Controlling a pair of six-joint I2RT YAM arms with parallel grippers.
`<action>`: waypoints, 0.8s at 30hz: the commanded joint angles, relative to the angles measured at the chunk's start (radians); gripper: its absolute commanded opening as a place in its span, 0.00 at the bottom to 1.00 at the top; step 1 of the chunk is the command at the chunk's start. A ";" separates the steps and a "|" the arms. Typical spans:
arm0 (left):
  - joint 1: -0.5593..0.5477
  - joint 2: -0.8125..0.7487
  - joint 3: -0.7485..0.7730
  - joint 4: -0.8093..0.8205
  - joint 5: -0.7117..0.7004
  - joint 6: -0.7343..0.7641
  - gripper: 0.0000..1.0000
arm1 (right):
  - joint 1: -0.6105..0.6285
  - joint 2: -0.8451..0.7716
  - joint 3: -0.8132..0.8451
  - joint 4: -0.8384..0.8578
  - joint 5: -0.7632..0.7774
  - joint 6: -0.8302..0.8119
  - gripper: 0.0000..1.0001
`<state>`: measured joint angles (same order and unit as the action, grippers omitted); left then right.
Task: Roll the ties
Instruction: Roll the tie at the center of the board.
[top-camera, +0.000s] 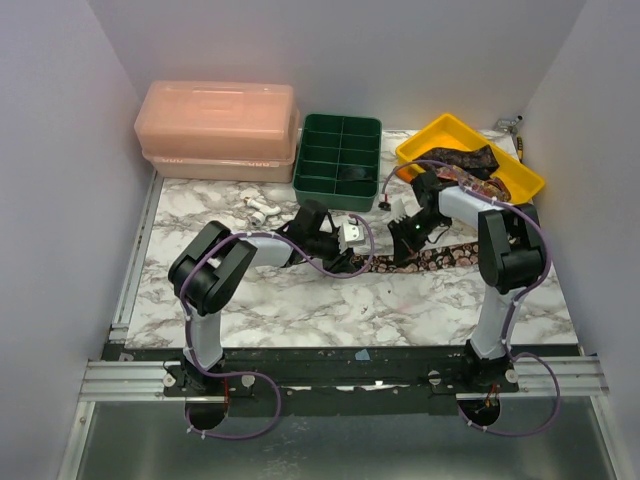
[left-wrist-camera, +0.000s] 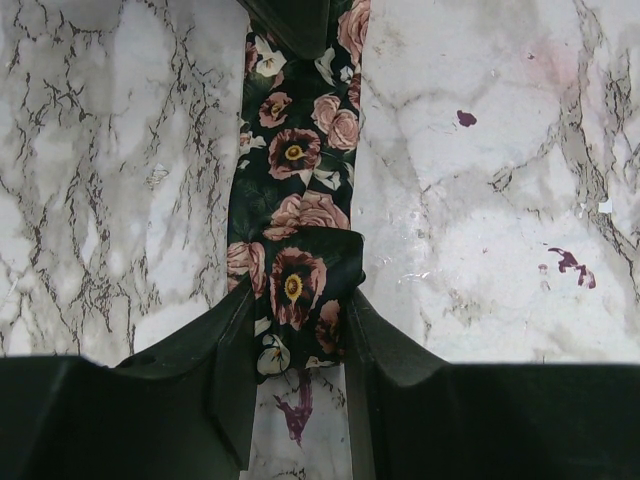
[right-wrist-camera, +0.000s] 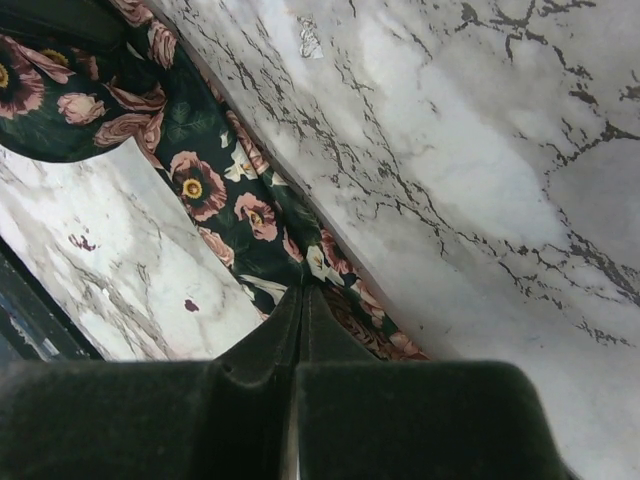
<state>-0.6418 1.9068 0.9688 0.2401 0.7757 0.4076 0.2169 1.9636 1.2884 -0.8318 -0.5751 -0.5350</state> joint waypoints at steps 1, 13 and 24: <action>-0.007 -0.007 -0.003 0.000 0.015 -0.013 0.17 | 0.007 0.037 -0.057 0.114 0.156 -0.037 0.01; 0.061 -0.112 -0.010 0.177 -0.054 -0.363 0.16 | 0.007 0.027 -0.171 0.205 0.309 -0.096 0.01; 0.056 -0.079 -0.006 -0.040 -0.121 -0.159 0.14 | 0.006 0.023 -0.222 0.250 0.363 -0.146 0.01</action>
<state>-0.5922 1.8198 0.9665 0.2955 0.6987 0.1242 0.2295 1.8771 1.1511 -0.6899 -0.5354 -0.5690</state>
